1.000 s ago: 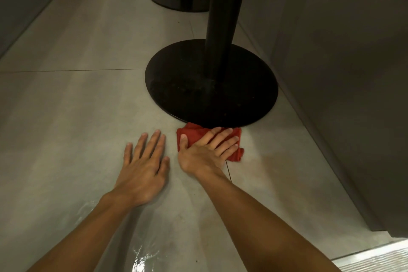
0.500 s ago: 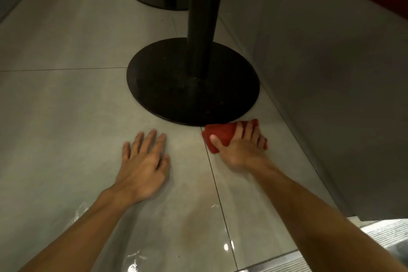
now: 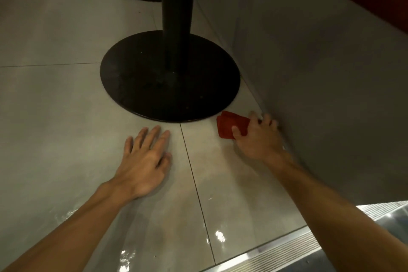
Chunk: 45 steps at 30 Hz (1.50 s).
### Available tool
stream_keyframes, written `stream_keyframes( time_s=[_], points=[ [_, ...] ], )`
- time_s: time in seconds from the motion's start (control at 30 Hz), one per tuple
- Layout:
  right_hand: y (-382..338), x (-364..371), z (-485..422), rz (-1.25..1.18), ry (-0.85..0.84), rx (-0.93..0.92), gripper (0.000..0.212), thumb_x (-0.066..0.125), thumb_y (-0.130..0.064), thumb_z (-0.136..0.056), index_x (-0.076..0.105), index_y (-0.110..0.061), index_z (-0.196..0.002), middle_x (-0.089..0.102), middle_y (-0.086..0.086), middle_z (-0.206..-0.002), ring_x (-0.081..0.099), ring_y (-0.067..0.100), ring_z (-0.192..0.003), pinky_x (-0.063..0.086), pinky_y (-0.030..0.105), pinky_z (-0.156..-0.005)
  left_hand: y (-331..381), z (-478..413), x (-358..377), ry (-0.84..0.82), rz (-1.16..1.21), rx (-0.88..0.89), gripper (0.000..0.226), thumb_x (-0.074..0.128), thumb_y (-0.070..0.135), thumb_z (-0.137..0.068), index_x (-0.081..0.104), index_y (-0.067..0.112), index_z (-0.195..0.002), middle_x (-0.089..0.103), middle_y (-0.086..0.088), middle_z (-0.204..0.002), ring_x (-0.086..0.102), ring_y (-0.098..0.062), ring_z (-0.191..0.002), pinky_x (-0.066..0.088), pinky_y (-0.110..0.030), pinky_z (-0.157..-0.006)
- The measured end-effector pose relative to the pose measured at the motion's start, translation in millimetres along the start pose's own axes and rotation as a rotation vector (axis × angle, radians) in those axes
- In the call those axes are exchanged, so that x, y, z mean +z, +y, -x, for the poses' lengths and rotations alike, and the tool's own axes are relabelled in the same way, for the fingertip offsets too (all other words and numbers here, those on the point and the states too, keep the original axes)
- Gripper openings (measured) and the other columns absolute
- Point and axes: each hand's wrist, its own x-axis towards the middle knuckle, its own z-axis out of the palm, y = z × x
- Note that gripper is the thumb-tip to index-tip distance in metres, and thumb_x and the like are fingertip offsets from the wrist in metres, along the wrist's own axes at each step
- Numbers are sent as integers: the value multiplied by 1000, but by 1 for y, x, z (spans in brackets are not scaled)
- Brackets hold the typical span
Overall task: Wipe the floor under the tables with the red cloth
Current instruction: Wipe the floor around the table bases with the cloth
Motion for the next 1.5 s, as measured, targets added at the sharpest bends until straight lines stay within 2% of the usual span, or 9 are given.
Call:
stream_keyframes(
  time_s=[0.07, 0.17, 0.33, 0.5, 0.7, 0.87, 1.03, 1.23, 1.5],
  points=[
    [26, 1, -3, -36, 11, -301, 55, 47, -44, -95, 33, -32, -148, 26, 6, -155, 25, 29, -138, 25, 40, -112, 6, -5, 5, -26, -29, 43, 70, 4, 60, -88, -7, 37, -152, -16, 4, -161, -21, -19, -146, -15, -44, -117],
    [51, 13, -8, -151, -17, -453, 44, 46, -29, -99, 44, -39, -142, 40, -1, -151, 34, 23, -137, 25, 37, -115, 10, -6, 13, -10, -44, 37, 72, -6, 65, -84, -11, 41, -151, -25, 8, -159, -30, -17, -143, -20, -44, -115],
    [56, 25, 2, -32, 132, -316, 43, 42, -32, -101, 43, -47, -141, 45, -2, -143, 40, 24, -122, 35, 39, -102, 3, -5, 13, -19, -33, 57, 68, -8, 70, -83, -13, 49, -147, -27, 14, -157, -32, -10, -141, -19, -42, -116],
    [64, 27, 37, 2, 195, -172, 44, 37, -43, -100, 46, -34, -142, 48, 10, -127, 40, 28, -109, 40, 42, -94, 4, -5, 16, 3, -49, 38, 62, -5, 70, -87, -12, 53, -146, -27, 18, -156, -34, -7, -140, -24, -36, -113],
    [74, 42, 33, -276, 74, -259, 49, 37, -37, -102, 39, -18, -147, 20, 3, -159, 23, 22, -144, 26, 44, -118, 8, -8, 16, 4, -103, 18, 55, 2, 61, -94, -19, 53, -144, -32, 18, -154, -39, -7, -137, -37, -25, -100],
    [57, 39, 9, -242, -48, -363, 49, 23, -35, -106, 11, -37, -154, 7, -5, -163, 1, 15, -150, 0, 37, -122, 4, -7, 17, -14, -87, 47, 55, -3, 66, -91, -22, 55, -142, -35, 20, -152, -39, -5, -136, -36, -26, -103],
    [63, 46, 23, -236, 0, -345, 48, 20, -40, -102, 23, -41, -150, 12, -5, -163, 5, 18, -150, 9, 44, -122, 6, -6, 17, -5, -74, 44, 54, -1, 65, -93, -19, 55, -143, -33, 20, -153, -39, -4, -136, -34, -26, -104],
    [86, 45, 61, -240, 18, -351, 45, 24, -38, -101, 21, -51, -144, 12, -11, -162, 2, 11, -150, 3, 33, -121, 9, -6, 19, -16, -80, 24, 61, -9, 68, -85, -21, 53, -143, -33, 16, -153, -37, -9, -138, -26, -38, -113],
    [46, 45, 36, -239, 0, -298, 47, 32, -24, -105, 28, -43, -148, 11, -1, -163, 2, 23, -150, 1, 44, -121, 6, -7, 18, -13, -69, 38, 59, -5, 66, -89, -18, 51, -145, -29, 16, -155, -34, -10, -140, -24, -39, -114]
  ],
)
